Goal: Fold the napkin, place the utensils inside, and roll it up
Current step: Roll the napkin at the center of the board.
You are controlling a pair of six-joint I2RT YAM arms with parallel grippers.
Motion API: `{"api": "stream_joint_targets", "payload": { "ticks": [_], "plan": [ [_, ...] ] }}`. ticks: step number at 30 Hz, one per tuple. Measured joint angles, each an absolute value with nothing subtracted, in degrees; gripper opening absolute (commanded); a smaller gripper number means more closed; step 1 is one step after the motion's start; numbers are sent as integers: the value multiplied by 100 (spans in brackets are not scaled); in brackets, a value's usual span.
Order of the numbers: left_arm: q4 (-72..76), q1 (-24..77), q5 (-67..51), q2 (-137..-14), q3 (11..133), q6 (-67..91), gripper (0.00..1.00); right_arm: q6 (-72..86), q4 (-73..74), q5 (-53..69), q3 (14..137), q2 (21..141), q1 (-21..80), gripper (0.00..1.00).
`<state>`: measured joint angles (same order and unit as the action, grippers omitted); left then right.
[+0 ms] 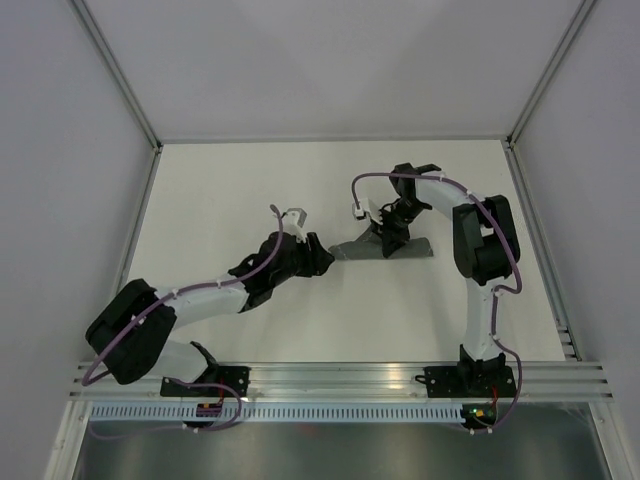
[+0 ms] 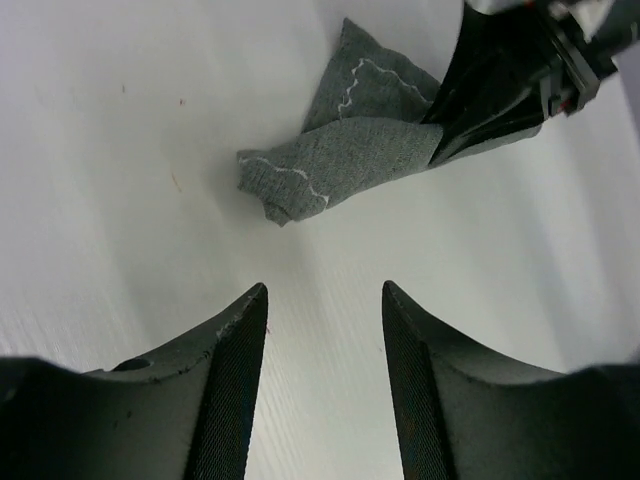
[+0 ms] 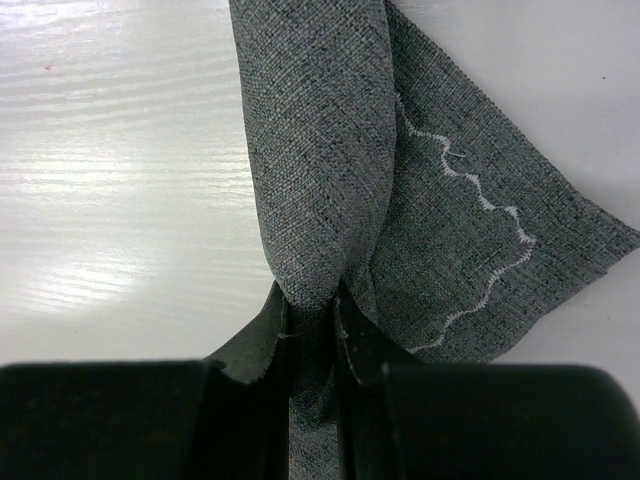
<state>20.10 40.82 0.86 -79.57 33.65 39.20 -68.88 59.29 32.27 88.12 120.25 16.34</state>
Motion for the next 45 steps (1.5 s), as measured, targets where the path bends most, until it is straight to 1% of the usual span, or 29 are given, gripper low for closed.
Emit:
{"api": "stream_joint_targets", "payload": {
  "ticks": [4, 5, 6, 9, 12, 14, 17, 21, 28, 39, 45],
  "plan": [
    [2611, 5015, 1061, -8176, 3400, 2593, 58, -6976, 6606, 3363, 9448, 12490, 1588, 0],
    [2987, 5221, 1184, -8298, 3371, 2191, 63, -6993, 6720, 3376, 9557, 12567, 1584, 0],
    [3516, 5384, 1227, -8451, 3315, 1739, 65, -7008, 6820, 3382, 9655, 12637, 1581, 1],
    [4963, 5634, 1251, -9011, 3081, 620, 68, -7035, 7039, 3402, 9859, 12781, 1573, 0],
    [5813, 5712, 1076, -9741, 3085, -408, 69, -7037, 7118, 3426, 9926, 12833, 1557, 0],
    [6025, 5745, 854, -10110, 3177, -1009, 70, -7041, 7166, 3424, 9959, 12855, 1557, 1],
    [5996, 5824, 543, -10390, 3428, -1754, 70, -7061, 7264, 3426, 10018, 12908, 1553, 0],
    [5730, 5885, 130, -10422, 3835, -2598, 70, -7102, 7428, 3422, 10001, 12925, 1551, 0],
    [4589, 5885, -513, -10466, 4475, -3739, 69, -7135, 7760, 3424, 9939, 12971, 1546, 1],
    [3164, 5485, -1310, -10875, 5325, -4235, 68, -7126, 7983, 3409, 9843, 12988, 1546, 0],
    [2515, 5242, -1584, -11139, 5863, -4237, 64, -7113, 8031, 3404, 9830, 13002, 1546, 0]
  ]
}}
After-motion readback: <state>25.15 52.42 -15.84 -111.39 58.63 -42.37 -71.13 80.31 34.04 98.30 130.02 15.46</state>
